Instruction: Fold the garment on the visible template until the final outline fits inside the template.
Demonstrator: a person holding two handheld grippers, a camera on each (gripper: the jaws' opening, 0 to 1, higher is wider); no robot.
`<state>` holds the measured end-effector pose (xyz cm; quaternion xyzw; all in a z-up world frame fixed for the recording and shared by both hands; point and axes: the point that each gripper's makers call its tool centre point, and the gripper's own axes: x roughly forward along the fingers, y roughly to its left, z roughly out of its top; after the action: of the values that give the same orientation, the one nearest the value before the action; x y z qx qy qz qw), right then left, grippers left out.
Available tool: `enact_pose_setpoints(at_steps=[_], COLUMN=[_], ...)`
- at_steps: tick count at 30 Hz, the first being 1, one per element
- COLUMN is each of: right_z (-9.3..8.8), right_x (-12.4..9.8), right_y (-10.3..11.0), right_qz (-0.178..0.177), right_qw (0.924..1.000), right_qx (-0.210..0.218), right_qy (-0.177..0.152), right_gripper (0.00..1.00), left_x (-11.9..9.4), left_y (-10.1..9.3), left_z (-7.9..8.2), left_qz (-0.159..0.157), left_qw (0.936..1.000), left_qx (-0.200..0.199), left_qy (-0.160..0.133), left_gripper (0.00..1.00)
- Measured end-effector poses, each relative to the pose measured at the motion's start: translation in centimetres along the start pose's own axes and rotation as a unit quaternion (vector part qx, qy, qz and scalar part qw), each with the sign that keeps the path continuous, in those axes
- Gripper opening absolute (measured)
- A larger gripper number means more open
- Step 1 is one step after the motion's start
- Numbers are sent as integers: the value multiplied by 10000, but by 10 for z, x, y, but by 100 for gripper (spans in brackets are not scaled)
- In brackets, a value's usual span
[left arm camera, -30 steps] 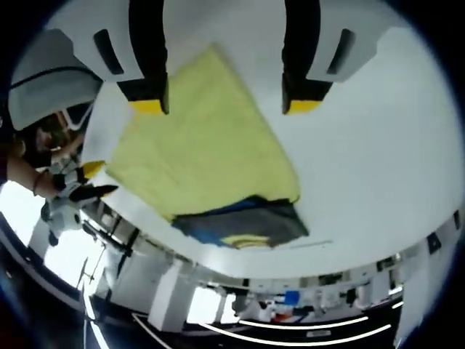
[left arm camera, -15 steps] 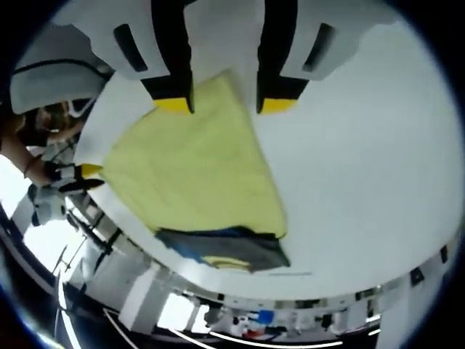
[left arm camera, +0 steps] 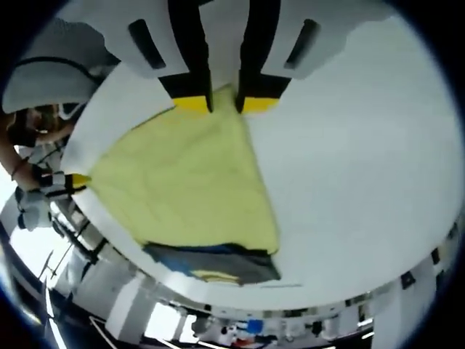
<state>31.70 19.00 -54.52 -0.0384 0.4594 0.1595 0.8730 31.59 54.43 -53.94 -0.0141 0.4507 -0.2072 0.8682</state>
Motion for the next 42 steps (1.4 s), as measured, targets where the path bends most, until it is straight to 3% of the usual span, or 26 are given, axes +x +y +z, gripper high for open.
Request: enact_pose_setpoints(at_steps=[3,7,18,21,29,34,42], right_z=[1,1,-1,-1,-2,-3,-6], right_x=[-1,0,-1,-3,-8,-12,-18], right_y=[1,1,6,7,18,25,37], right_qz=[12,13,60,97,158,221,327], right_qw=[9998,9997,9998,9998,9997,9996,9993], right_qx=[160,229,99,72,-54,-106,-99], right_qy=[-79,-95,-160,-155,-189,-164,-159], right_gripper=[6,0,0,0,0,0,0], left_x=[0,1,-4,-6,-15,-21,-30], left_y=[0,2,5,7,5,5,7], left_z=[-1,1,-1,-1,-2,-8,-17], left_qz=[149,144,-98,-117,-219,-210,-277], left_qw=[9998,9999,9999,9993,9986,9971,9963], left_qx=[121,-74,49,337,475,704,758], left_qy=[37,52,37,59,94,194,302], left_gripper=[2,1,0,0,0,0,0])
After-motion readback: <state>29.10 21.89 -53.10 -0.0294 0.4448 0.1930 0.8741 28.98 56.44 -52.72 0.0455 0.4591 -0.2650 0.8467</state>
